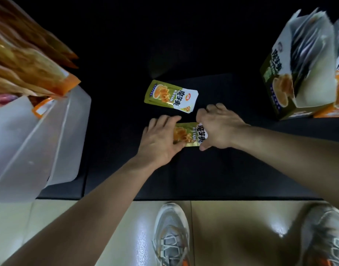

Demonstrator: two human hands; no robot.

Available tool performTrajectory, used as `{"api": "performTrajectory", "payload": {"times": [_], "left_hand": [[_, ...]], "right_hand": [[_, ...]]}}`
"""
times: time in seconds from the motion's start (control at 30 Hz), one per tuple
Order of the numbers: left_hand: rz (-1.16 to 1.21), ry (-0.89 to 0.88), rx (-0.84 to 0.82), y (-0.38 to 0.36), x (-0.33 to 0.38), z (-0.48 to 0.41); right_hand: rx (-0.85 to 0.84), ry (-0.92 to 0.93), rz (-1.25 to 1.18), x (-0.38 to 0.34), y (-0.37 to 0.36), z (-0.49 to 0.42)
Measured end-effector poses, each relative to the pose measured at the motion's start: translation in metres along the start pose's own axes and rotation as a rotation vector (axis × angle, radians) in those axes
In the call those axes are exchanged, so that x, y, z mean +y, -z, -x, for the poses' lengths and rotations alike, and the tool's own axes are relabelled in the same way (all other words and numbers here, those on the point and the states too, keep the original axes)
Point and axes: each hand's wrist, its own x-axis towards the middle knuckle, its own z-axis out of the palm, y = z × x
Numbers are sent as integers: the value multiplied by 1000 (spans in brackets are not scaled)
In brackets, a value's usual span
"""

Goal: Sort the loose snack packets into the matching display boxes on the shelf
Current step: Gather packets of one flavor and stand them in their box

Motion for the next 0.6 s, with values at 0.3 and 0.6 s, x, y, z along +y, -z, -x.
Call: {"api": "performTrajectory", "payload": {"times": [0.3, 0.6], "left_hand": [[447, 226, 6, 3, -32, 20], [982, 519, 332, 0, -63, 40]], "right_hand": [[181, 157, -126, -3, 28, -40], [173, 308, 120, 2, -31, -5]]}}
